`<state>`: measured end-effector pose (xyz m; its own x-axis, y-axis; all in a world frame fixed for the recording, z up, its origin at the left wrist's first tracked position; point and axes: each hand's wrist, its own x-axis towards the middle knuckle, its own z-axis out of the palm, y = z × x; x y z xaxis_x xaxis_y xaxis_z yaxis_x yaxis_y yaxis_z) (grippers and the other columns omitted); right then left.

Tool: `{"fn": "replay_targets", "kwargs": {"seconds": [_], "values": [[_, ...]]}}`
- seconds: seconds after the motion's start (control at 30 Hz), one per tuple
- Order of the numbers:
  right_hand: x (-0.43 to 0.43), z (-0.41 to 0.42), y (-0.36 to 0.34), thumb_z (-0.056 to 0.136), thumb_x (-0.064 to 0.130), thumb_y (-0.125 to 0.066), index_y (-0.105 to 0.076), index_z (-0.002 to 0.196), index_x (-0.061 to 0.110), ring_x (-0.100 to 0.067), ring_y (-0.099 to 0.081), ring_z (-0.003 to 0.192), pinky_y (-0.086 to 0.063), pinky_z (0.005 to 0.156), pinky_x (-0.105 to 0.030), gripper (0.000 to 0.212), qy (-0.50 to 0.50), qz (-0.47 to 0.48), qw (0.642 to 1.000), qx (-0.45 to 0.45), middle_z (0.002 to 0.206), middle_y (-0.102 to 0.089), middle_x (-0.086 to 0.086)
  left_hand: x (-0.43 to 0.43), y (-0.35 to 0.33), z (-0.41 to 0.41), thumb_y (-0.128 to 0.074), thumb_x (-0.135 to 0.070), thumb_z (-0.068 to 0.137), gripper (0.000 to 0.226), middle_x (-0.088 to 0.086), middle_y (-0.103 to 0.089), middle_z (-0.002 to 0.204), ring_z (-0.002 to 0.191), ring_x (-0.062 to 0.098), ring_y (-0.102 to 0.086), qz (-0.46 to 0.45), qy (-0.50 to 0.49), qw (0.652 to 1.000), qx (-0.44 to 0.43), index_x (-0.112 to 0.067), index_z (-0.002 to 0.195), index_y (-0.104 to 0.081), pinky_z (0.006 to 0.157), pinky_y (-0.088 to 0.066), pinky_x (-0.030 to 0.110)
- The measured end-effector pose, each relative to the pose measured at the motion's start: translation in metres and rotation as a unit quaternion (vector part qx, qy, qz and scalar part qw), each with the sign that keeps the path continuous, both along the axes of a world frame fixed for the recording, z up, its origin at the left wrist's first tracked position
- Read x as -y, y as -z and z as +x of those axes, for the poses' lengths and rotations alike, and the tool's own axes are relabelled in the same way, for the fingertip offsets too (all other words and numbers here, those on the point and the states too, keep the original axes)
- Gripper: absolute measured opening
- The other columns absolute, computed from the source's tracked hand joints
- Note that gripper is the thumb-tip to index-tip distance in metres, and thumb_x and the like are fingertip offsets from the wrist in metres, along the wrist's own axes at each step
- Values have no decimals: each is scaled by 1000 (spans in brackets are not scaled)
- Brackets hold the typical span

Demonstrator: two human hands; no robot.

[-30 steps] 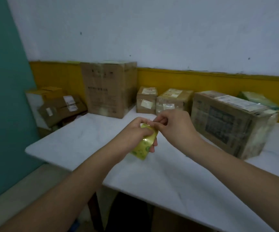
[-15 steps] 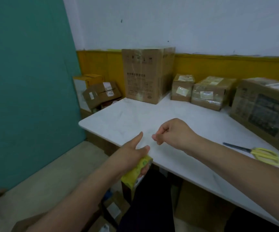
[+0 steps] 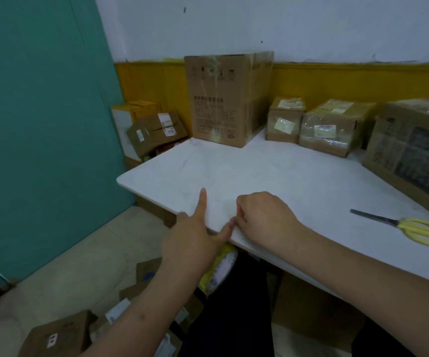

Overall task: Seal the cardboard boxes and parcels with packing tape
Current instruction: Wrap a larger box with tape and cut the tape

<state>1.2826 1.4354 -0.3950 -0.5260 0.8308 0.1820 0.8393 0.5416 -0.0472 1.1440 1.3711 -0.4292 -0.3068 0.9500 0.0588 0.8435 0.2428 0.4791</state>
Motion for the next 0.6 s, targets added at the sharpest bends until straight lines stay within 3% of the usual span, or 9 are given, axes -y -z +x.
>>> {"fn": "replay_targets", "kwargs": {"seconds": [0.1, 0.17, 0.3, 0.4, 0.5, 0.6], "values": [[-8, 16, -4, 87, 71, -48, -44, 99, 15, -26, -61, 94, -33, 74, -36, 58, 69, 53, 994, 62, 96, -63, -5, -9, -1, -3, -28, -87, 81, 91, 13, -31, 130, 115, 32, -39, 25, -21, 983, -183, -41, 156, -5, 97, -41, 41], [-19, 29, -2, 86, 75, -42, -45, 100, 15, -26, -59, 96, -36, 79, -38, 61, 108, 68, 990, 62, 100, -62, -5, -22, -5, -4, -28, -82, 85, 85, 13, -27, 134, 117, 33, -32, 22, -3, 969, -244, -41, 156, -6, 100, -33, 44], [-22, 45, 17, 95, 59, -37, -52, 106, 18, -24, -53, 99, -37, 82, -38, 45, 71, 81, 994, 8, 106, -55, -3, -61, -9, -1, -23, -75, 92, 76, 15, -23, 142, 123, 36, -28, -1, 49, 962, -268, -41, 156, -2, 103, -27, 47], [-18, 62, 18, 96, 51, -42, -56, 114, 18, -23, -51, 101, -40, 85, -38, 41, 48, 105, 993, -35, 111, -53, -1, -88, -12, 7, -23, -58, 101, 67, 15, -25, 143, 122, 35, -30, 12, 106, 951, -291, -32, 158, 0, 101, -25, 45], [-16, 93, 1, 97, 38, -48, -60, 118, 18, -23, -52, 104, -41, 89, -38, 32, 36, 166, 982, -84, 117, -54, -2, -114, -17, 20, -36, -27, 99, 65, 12, -40, 132, 112, 32, -40, 154, 231, 888, -366, -17, 159, -13, 93, -29, 42], [-11, 150, -13, 93, 26, -51, -65, 112, 14, -25, -56, 104, -40, 89, -39, 27, 42, 289, 947, -133, 115, -60, -5, -135, -26, 67, -46, -15, 92, 62, 10, -47, 128, 113, 29, -44, 281, 324, 854, -295, -14, 153, -34, 94, -33, 40]]}}
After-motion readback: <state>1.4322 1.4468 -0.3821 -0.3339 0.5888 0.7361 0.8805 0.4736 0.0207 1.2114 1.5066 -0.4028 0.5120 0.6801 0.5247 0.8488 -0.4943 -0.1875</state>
